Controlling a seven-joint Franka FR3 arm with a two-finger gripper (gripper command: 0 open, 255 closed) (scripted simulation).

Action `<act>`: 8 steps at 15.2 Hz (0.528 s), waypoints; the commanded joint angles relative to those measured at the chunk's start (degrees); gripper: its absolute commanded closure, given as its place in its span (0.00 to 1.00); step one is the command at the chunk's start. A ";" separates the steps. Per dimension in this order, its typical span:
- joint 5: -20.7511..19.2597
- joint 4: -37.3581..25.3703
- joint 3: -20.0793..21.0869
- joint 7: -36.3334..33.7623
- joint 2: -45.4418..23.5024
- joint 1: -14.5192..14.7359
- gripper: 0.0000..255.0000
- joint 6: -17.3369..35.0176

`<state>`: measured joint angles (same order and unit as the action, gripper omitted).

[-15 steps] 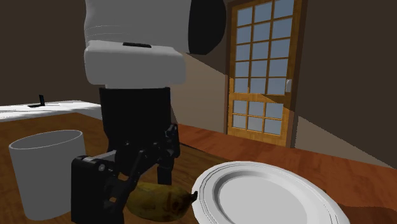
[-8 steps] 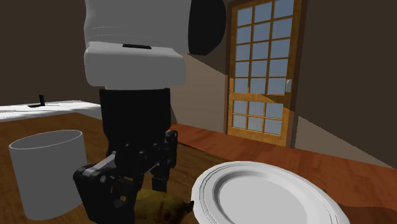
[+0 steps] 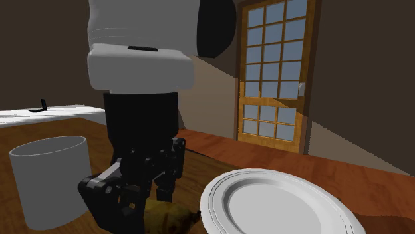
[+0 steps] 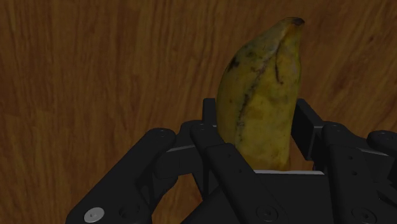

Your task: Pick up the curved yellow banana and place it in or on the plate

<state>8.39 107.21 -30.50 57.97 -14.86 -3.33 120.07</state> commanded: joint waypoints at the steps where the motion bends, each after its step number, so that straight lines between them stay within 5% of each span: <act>1: 0.00 0.01 0.00 0.00 0.01 0.00 1.00 0.01; 8: -1.38 -3.08 -0.42 -0.90 2.01 0.32 1.00 -4.78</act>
<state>7.27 104.58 -30.88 57.30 -13.23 -3.12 116.07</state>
